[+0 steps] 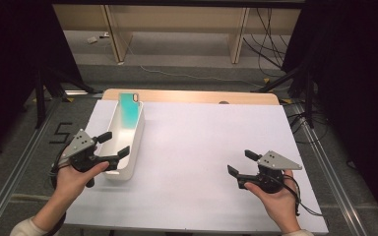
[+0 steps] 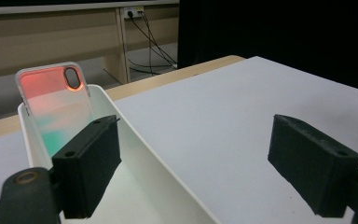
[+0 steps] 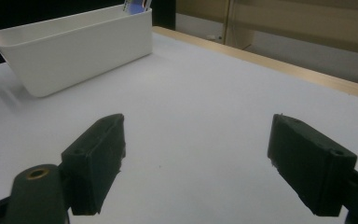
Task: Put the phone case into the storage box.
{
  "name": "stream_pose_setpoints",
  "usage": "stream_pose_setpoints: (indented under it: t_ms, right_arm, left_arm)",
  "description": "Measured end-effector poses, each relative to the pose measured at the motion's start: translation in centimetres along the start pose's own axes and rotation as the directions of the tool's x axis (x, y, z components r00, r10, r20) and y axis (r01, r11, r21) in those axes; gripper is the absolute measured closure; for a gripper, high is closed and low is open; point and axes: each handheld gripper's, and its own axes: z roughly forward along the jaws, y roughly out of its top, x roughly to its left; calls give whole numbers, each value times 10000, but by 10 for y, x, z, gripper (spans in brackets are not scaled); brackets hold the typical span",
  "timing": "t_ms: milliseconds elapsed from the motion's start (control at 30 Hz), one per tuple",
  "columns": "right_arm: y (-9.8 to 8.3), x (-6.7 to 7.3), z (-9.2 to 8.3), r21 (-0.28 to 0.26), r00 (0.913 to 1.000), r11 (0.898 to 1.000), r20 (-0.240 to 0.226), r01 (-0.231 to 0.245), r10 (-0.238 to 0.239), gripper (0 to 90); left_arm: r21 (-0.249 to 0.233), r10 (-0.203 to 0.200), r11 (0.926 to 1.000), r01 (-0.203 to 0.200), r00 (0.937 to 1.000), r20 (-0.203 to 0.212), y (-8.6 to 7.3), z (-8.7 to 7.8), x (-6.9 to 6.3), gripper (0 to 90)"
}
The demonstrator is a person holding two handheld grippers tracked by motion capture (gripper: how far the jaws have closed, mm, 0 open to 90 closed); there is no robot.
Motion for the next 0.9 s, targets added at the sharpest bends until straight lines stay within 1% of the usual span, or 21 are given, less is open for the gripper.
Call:
stream_pose_setpoints:
  t_ms: [333, 400, 433, 467, 600, 633, 700, 767, 800, 833, 900]
  right_arm:
    - [0, 0, 0, 8, 10000, 10000, -4, 5, -5, 202]
    - [0, 0, 1, -59, 10000, 10000, -45, -29, 28, 202]
    - [0, 0, 0, 69, 10000, 10000, -7, 27, -27, 202]
    - [0, 0, 0, 7, 10000, 10000, -11, 0, 0, 202]
    - [0, 0, 0, 2, 10000, 10000, 32, 10, -10, 201]
    - [-1, 0, 1, -109, 10000, 9999, -43, -15, 15, 201]
    - [0, 0, 0, 10, 10000, 10000, 48, 48, -48, 202]
    - [-1, 0, 1, -119, 10000, 9999, -44, -44, 43, 202]
    - [-1, 0, 1, -104, 10000, 9999, -25, -18, 18, 201]
    - [0, -2, -1, -33, 9997, 9998, 141, 193, -192, 201]
    - [0, -2, -1, -42, 9997, 9998, 136, 199, -198, 201]
  left_arm:
    - [-231, 17, 9997, -10, 9994, 334, -8, -1, -7, 159]
    - [-160, -58, 9999, 63, 9995, 321, -10, -1, -8, 159]
    - [-207, -85, 9997, 93, 9993, 372, -11, 0, -8, 159]
    - [-132, -81, 9999, 85, 9994, 344, -11, 0, -9, 158]
    - [-145, -97, 9998, 103, 9993, 349, -12, 0, -10, 158]
    - [-149, -96, 9998, 101, 9994, 344, -12, 0, -10, 158]
    - [-206, -144, 9997, 151, 9993, 349, -13, 0, -11, 158]
    - [-217, -158, 9996, 165, 9993, 340, -13, -1, -11, 158]
    - [-248, -175, 9995, 184, 9993, 338, -13, -1, -11, 158]
    - [-323, -185, 9993, 197, 9991, 389, -13, -1, -11, 158]
    - [-331, -203, 9992, 215, 9992, 348, -13, -1, -11, 158]
